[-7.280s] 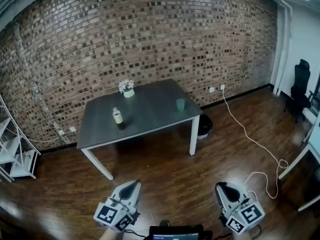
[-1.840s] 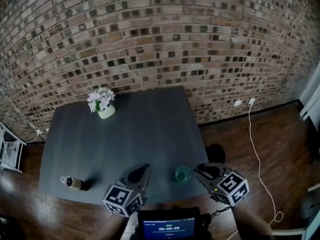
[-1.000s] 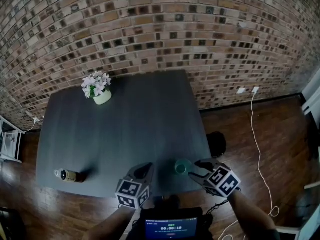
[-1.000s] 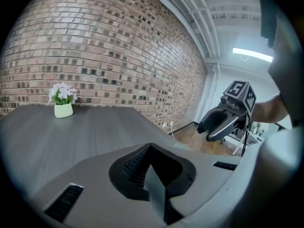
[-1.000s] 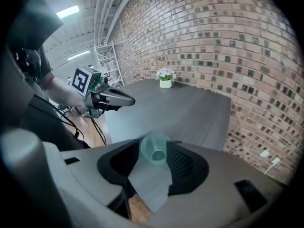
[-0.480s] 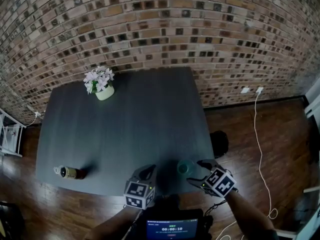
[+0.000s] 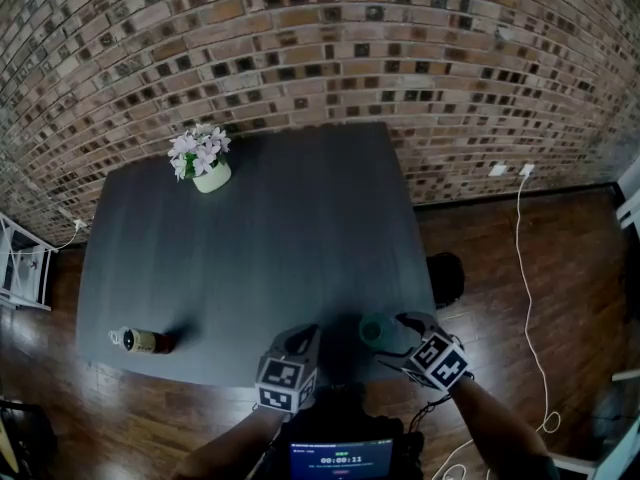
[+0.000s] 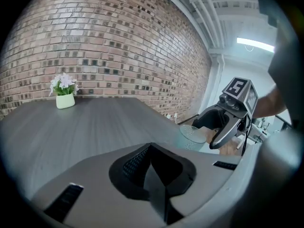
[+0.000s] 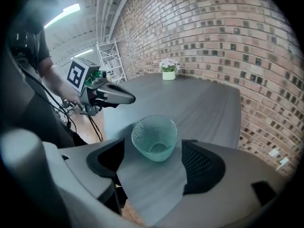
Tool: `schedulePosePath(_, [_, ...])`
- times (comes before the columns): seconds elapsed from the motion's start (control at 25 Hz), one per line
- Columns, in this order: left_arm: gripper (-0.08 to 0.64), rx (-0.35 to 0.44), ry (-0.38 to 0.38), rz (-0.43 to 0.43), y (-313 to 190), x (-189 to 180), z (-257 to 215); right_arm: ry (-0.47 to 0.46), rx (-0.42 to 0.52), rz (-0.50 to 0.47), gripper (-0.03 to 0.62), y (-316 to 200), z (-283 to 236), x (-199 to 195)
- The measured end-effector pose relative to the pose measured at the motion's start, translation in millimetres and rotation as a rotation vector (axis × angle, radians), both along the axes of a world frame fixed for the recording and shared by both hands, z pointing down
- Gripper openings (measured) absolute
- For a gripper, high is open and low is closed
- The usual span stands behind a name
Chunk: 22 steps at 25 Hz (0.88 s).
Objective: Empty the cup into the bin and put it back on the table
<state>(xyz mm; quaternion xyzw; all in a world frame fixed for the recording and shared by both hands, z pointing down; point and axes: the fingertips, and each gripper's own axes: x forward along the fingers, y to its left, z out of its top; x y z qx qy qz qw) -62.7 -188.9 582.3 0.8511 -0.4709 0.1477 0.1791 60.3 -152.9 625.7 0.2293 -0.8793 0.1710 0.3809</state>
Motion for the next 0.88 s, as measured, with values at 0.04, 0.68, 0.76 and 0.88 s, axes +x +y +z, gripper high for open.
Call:
schedulePosePath(0.04, [0.000, -0.003, 0.000, 0.001, 0.3, 0.3, 0.9, -0.011, 0.010, 0.001, 0.388, -0.4, -0.1, -1.6])
schedulePosePath(0.68, [0.000, -0.023, 0.009, 0.004, 7.1, -0.3, 12.1, -0.125, 0.087, 0.028, 0.400, -7.9, 11.2, -19.3])
schedulePosePath(0.76, [0.000, -0.017, 0.006, 0.000, 5.8, -2.4, 15.7, -0.140, 0.109, 0.041, 0.400, -9.8, 12.4, -20.9])
schedulePosePath(0.88, [0.000, -0.010, -0.002, -0.015, 2.2, -6.4, 17.0, -0.167, 0.138, 0.049, 0.401, -13.9, 11.7, -24.9])
